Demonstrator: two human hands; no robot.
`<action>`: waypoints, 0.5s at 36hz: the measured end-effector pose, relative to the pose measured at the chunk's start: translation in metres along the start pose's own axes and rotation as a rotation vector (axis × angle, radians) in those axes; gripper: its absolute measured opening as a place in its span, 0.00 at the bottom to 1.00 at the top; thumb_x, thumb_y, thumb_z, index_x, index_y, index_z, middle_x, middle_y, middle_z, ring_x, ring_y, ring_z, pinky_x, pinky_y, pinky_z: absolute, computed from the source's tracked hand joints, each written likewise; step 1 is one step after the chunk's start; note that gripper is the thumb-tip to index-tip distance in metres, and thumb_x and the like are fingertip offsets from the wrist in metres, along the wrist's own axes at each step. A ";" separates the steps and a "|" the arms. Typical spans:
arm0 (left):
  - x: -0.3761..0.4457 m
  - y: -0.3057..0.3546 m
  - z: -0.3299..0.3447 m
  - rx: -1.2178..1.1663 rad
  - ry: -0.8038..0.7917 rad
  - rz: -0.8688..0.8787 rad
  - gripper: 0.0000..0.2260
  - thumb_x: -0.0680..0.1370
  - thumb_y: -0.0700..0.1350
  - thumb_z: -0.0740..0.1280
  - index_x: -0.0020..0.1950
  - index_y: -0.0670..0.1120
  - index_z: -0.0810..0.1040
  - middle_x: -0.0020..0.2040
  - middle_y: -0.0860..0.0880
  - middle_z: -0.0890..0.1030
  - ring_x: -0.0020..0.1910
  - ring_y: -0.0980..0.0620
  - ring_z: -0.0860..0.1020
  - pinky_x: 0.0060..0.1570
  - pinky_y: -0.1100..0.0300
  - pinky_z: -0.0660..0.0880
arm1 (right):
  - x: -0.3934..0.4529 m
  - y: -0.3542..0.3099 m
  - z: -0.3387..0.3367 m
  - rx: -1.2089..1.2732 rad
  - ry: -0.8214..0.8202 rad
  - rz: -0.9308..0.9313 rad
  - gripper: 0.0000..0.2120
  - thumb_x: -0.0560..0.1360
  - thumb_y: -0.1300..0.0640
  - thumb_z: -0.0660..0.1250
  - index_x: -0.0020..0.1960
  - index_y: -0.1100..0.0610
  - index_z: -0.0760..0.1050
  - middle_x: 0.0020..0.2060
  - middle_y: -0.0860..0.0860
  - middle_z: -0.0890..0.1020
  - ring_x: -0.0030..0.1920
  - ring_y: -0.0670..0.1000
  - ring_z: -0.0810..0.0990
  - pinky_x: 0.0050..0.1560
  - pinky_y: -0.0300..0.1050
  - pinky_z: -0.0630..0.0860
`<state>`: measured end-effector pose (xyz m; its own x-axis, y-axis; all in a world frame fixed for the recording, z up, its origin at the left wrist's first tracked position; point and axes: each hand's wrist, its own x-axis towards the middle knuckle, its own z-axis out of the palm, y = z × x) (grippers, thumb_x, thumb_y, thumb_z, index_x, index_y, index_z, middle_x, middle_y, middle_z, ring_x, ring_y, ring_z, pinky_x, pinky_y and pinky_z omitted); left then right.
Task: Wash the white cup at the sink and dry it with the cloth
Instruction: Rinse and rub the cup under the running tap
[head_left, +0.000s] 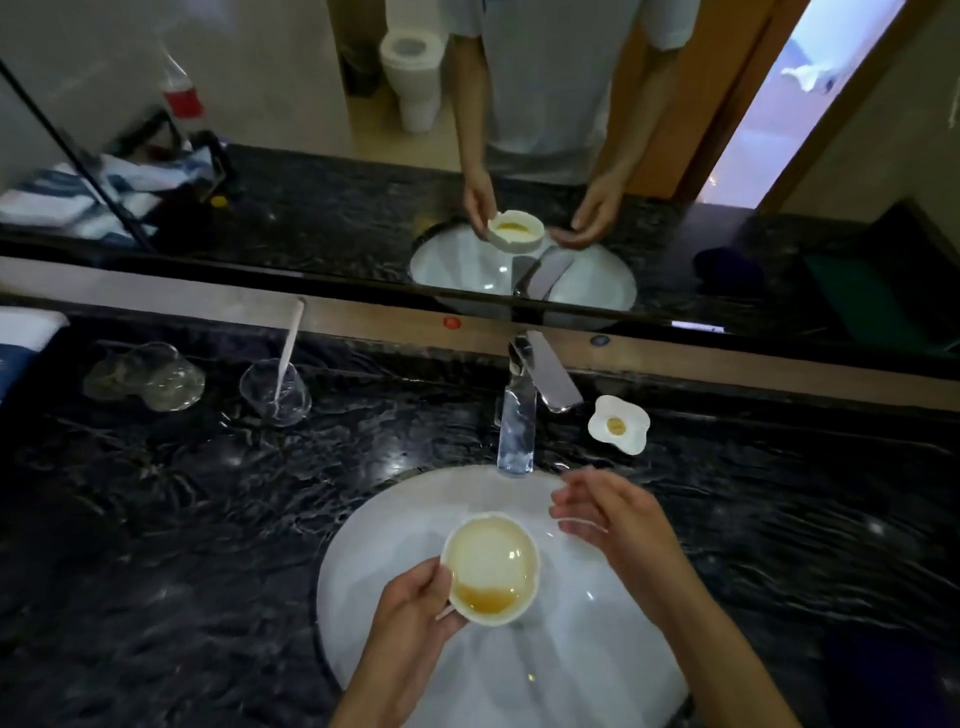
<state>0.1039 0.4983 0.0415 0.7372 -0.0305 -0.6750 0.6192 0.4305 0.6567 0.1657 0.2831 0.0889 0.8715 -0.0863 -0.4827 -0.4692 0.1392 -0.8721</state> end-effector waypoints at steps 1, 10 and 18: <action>0.008 0.000 -0.002 0.003 -0.002 -0.007 0.12 0.83 0.36 0.59 0.53 0.33 0.81 0.48 0.39 0.86 0.51 0.43 0.85 0.46 0.51 0.83 | 0.009 -0.004 0.006 -0.003 0.015 -0.018 0.15 0.82 0.52 0.61 0.54 0.63 0.80 0.46 0.64 0.85 0.45 0.58 0.85 0.48 0.50 0.80; 0.069 -0.009 -0.009 -0.006 -0.026 -0.054 0.11 0.83 0.38 0.61 0.52 0.36 0.82 0.48 0.41 0.87 0.51 0.43 0.85 0.48 0.51 0.82 | 0.062 -0.014 0.040 0.125 0.071 -0.235 0.18 0.84 0.51 0.55 0.44 0.60 0.75 0.30 0.53 0.77 0.31 0.50 0.75 0.36 0.44 0.75; 0.096 -0.018 -0.013 -0.024 -0.036 -0.091 0.11 0.82 0.37 0.61 0.56 0.33 0.80 0.53 0.36 0.85 0.53 0.42 0.84 0.47 0.52 0.83 | 0.074 -0.008 0.043 0.302 0.051 -0.314 0.20 0.85 0.59 0.52 0.35 0.58 0.69 0.24 0.49 0.67 0.26 0.46 0.66 0.29 0.37 0.65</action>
<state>0.1600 0.4994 -0.0391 0.6874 -0.1026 -0.7190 0.6779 0.4459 0.5845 0.2403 0.3184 0.0634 0.9535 -0.2183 -0.2076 -0.1131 0.3795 -0.9183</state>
